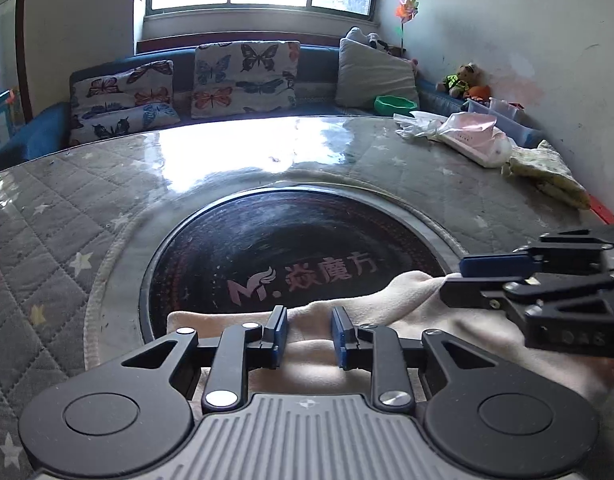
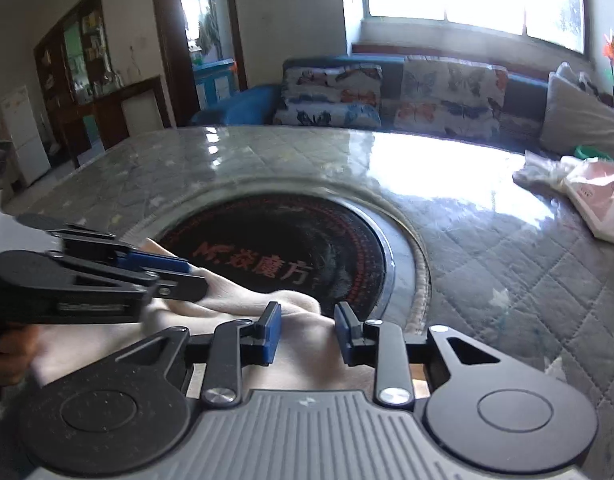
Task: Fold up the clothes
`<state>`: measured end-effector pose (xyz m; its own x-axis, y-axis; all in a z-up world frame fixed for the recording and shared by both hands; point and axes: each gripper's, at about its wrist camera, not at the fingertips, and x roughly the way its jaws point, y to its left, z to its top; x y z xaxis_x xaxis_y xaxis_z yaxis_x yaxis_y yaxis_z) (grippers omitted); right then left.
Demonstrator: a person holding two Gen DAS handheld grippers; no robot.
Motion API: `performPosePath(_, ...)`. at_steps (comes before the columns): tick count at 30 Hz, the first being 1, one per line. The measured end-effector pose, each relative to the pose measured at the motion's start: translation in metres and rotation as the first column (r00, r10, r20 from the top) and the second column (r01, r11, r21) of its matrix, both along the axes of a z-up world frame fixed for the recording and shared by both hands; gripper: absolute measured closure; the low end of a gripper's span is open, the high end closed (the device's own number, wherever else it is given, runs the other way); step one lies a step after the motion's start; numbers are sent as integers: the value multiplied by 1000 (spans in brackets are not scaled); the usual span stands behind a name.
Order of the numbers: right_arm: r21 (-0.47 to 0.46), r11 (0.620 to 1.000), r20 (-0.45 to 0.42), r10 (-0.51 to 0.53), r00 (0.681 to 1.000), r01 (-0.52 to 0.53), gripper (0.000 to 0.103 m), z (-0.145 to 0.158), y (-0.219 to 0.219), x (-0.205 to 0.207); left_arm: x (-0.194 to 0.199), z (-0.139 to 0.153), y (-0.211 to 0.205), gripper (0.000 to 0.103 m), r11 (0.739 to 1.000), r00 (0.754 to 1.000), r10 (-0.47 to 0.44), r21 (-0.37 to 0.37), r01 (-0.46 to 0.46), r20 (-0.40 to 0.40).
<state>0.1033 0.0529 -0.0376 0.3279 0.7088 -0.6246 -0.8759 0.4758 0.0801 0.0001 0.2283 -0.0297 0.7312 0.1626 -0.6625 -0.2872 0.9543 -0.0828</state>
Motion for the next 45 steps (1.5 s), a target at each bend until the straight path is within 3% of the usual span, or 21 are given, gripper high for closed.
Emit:
performPosePath(7, -11, 999, 60, 39, 997, -39, 71, 7, -14, -25, -9, 9, -3, 73, 1000, 999, 8, 11, -8, 36)
performPosePath(16, 27, 999, 35, 31, 999, -32, 71, 13, -57, -57, -47, 33, -48, 72, 993, 983, -120, 15, 119, 142)
performPosePath(23, 25, 1000, 30, 18, 999, -19, 70, 3, -76, -65, -63, 28, -77, 71, 985, 975, -172, 25, 170, 143)
performPosePath(31, 3, 1000, 79, 21, 997, -21, 70, -6, -75, -108, -81, 13, -101, 65, 977, 968, -213, 30, 211, 130)
performPosePath(37, -11, 999, 134, 44, 990, -43, 70, -8, -63, -133, -91, 10, -105, 60, 981, 972, -194, 44, 190, 135)
performPosePath(45, 8, 995, 147, 94, 985, -96, 65, -4, -55, -142, -115, 9, -73, 57, 999, 988, -52, 10, 51, 144)
